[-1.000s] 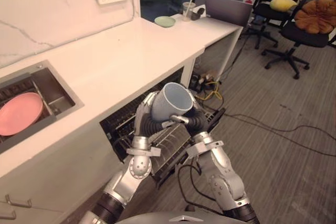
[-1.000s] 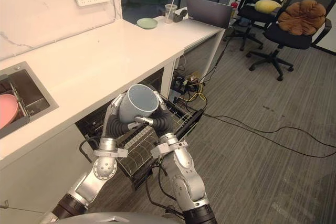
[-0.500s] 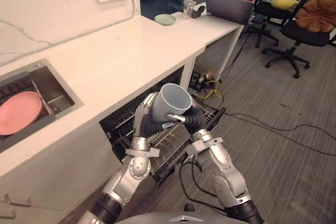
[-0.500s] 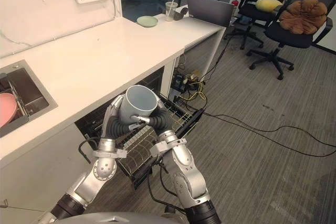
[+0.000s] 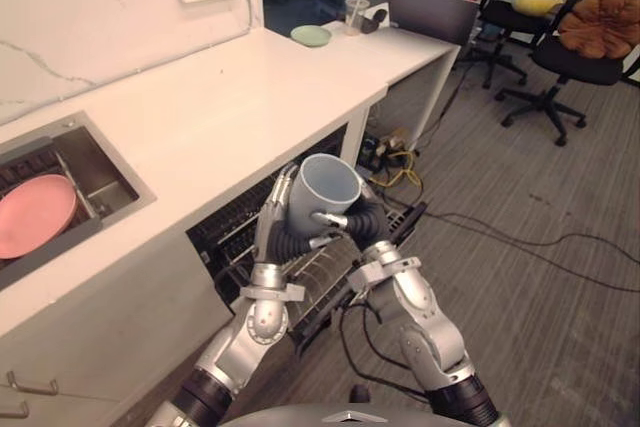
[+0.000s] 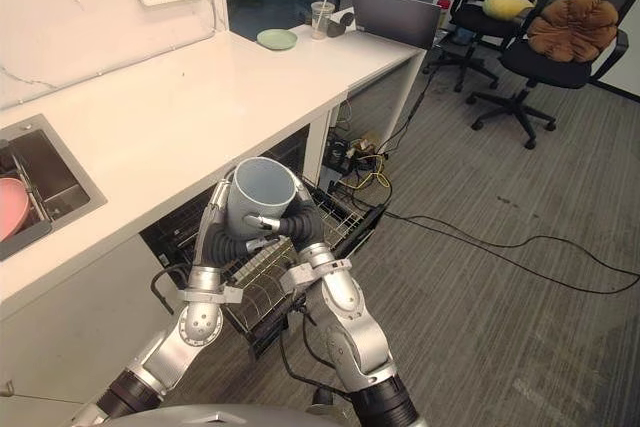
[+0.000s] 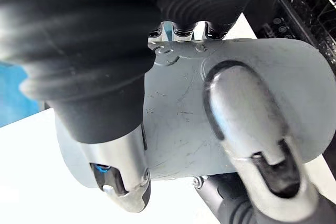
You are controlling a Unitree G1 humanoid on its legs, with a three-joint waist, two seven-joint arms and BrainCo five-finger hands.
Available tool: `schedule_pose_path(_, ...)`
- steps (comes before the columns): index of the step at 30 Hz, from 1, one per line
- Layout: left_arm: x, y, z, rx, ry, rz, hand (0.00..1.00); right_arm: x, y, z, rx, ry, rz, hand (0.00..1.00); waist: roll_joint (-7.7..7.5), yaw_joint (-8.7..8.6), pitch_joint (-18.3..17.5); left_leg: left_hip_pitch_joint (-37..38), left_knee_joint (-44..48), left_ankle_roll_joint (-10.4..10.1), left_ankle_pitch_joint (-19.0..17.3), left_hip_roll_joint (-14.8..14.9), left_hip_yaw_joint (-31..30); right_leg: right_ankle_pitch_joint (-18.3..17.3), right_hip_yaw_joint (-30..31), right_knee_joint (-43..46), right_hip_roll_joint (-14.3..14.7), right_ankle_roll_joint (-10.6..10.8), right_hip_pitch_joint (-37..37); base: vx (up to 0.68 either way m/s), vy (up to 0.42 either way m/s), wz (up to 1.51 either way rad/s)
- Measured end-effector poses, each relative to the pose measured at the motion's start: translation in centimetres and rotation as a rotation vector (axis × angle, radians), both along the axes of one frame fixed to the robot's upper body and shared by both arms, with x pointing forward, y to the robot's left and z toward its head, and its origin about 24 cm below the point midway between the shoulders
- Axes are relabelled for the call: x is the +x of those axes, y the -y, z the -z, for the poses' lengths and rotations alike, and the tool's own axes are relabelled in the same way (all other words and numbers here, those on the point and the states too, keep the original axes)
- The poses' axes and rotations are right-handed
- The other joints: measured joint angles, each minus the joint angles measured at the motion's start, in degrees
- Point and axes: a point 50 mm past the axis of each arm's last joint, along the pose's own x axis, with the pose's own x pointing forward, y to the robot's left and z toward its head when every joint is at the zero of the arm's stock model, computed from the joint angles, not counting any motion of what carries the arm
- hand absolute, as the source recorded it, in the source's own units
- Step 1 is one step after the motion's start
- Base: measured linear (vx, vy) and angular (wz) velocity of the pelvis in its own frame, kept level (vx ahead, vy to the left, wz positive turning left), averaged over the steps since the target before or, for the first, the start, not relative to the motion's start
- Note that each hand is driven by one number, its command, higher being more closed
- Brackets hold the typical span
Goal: Walk over to the sink, pick up the cup, carry it to the dishwasher, place the cup inside the dishwasher, then close the dishwasher door
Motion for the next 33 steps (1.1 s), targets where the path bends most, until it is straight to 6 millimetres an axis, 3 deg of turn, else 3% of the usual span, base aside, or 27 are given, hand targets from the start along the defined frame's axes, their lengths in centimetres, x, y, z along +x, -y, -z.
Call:
schedule_pose_path(13,-0.4,-0.5,0.7,-0.061,-0.063,-0.029,0.00,0.3,0.4,-0.4,0.029,0.009,0.063,1.00,0.02,0.08,0.00,0.05,-0.16,0.01,0.01,-0.02,-0.07,0.01,-0.12,-0.07,0.03,0.01,0.10,0.00,0.000,0.00)
schedule_pose_path(20,0.0,-4.0,1.7,-0.147,-0.126,-0.220,0.00,0.6,2.8,-0.2,0.077,-0.003,0.216,1.00,0.30,0.36,0.18,0.05,-0.38,0.09,0.25,-0.04,-1.27,-0.02,-1.22,-0.25,-0.11,0.04,0.87,0.00,-0.003,0.08)
schedule_pose_path(25,-1.0,-7.4,3.6,-0.204,-0.214,-0.376,0.00,0.5,5.4,0.8,0.084,-0.040,0.357,1.00,0.59,1.13,0.34,-0.10,-1.47,0.17,1.30,-0.20,-3.16,-0.11,-3.29,-0.57,-0.27,0.13,1.48,-0.02,-0.019,0.18)
schedule_pose_path(30,-2.5,-8.1,7.0,-0.267,-0.427,-0.294,0.00,1.2,7.5,4.1,0.049,-0.171,0.461,1.00,0.97,2.07,1.71,-2.37,-1.33,0.47,2.02,-0.64,-5.76,-0.13,-5.68,-0.44,-1.03,0.18,1.18,-0.04,-0.010,0.25)
schedule_pose_path(33,-2.9,-8.2,9.4,-0.309,-0.570,-0.230,0.00,3.9,8.7,4.9,0.015,-0.207,0.513,1.00,1.33,2.64,6.09,-8.45,-0.30,0.42,3.25,-0.89,-7.74,0.86,-6.72,0.20,-1.82,-0.17,-3.67,-0.15,-0.007,0.32)
